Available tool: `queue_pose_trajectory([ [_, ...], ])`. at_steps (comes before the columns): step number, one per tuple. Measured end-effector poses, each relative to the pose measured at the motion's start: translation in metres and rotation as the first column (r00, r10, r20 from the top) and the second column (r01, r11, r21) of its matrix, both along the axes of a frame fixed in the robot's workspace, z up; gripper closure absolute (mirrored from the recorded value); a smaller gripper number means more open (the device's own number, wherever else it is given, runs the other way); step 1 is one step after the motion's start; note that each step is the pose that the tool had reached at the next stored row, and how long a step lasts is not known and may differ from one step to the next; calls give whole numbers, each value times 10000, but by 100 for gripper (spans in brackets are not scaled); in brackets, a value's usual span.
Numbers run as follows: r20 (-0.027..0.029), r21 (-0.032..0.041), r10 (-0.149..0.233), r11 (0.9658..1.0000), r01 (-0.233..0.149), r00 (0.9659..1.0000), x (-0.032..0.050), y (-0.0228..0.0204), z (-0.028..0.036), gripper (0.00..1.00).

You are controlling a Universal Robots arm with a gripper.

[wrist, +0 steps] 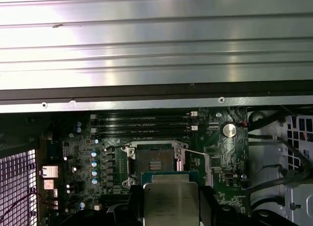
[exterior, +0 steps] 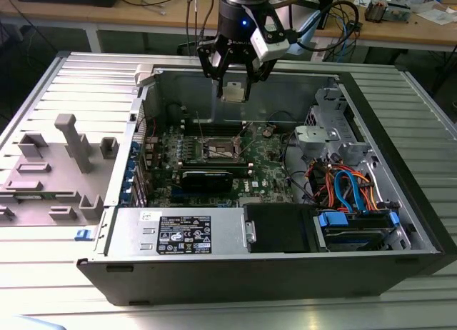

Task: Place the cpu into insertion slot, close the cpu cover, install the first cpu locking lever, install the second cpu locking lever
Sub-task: 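Place the cpu into insertion slot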

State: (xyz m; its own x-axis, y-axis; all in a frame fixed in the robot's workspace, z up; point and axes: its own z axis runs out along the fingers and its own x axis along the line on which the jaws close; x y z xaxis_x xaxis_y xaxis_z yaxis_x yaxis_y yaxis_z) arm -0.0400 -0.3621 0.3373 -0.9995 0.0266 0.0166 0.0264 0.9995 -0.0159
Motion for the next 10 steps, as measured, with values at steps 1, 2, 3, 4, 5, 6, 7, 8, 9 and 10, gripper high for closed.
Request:
queue_pose_trajectory([
  [1,0,-5,0,10000,0,10000,0,0,-1,45],
  [2,0,-13,-1,10000,1,10000,0,0,-2,45],
  [3,0,-17,0,10000,0,10000,0,0,-3,45],
  [4,0,-20,0,10000,0,10000,0,0,-4,45],
  [5,0,-23,0,10000,0,10000,0,0,-4,45],
  [6,0,-25,0,10000,0,10000,0,-1,-5,45],
  [7,0,-31,0,10000,0,10000,0,-1,-6,45],
  [8,0,-35,0,10000,0,10000,0,-1,-6,45],
  [9,0,-37,0,10000,0,10000,0,-1,-7,45],
  [10,0,-45,-1,10000,1,10000,0,-1,-8,45],
])
